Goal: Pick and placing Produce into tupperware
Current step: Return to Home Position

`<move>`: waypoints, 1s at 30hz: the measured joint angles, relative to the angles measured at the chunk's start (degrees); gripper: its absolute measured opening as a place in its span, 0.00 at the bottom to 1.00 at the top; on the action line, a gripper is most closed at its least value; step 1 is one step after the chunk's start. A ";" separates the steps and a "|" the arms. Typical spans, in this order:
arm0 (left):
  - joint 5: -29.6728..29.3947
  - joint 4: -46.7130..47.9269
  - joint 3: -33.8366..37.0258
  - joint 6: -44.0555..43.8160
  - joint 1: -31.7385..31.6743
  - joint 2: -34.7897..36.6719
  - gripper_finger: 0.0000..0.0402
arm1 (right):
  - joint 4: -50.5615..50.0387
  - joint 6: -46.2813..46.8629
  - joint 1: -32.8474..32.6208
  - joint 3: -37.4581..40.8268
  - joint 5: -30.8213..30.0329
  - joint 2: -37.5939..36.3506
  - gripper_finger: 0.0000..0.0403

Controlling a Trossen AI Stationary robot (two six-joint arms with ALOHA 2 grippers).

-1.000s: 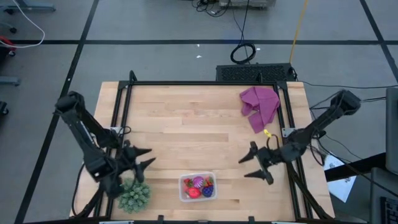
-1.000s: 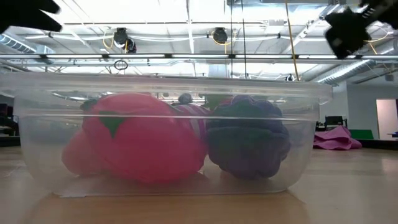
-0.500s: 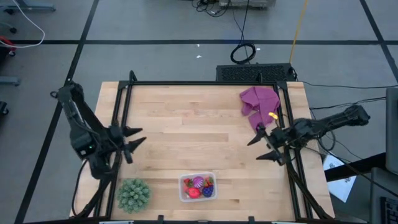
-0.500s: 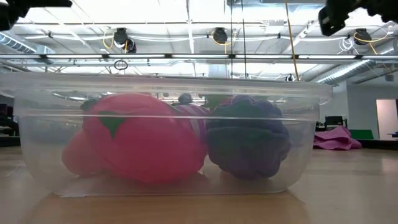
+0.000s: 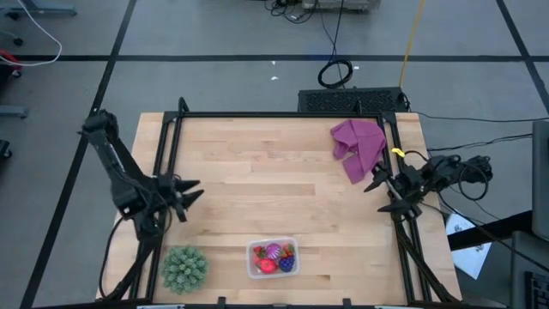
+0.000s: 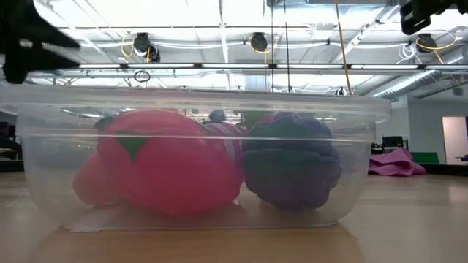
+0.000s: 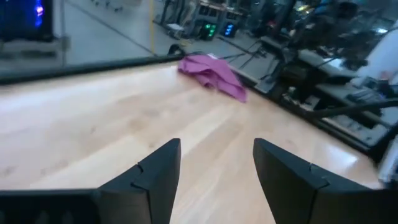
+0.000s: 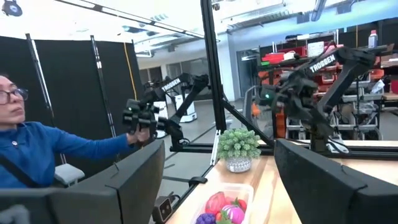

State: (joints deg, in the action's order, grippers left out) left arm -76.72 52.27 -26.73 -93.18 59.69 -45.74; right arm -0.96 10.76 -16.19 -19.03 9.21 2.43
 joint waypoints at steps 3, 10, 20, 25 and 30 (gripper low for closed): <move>2.91 -10.49 5.10 5.88 -4.37 -0.02 0.52 | -0.25 0.44 0.02 0.00 -0.51 0.24 0.73; 11.95 -24.34 7.50 27.56 -21.79 0.47 0.52 | -0.41 0.51 0.04 0.00 -4.92 1.63 0.73; 33.41 -52.50 9.93 66.89 -46.46 5.72 0.52 | -3.52 0.37 0.04 -0.02 -4.68 1.69 0.73; 50.37 -67.55 18.75 74.21 -57.51 8.96 0.52 | -6.19 1.13 0.00 -0.02 -4.66 0.60 0.73; 54.56 -67.76 22.04 75.25 -62.59 12.14 0.52 | -7.48 0.13 0.00 -0.04 -4.65 -1.68 0.73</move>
State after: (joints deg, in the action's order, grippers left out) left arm -22.15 -15.49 -4.69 -17.93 -2.90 -33.60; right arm -8.44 10.89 -16.19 -19.07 4.56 0.75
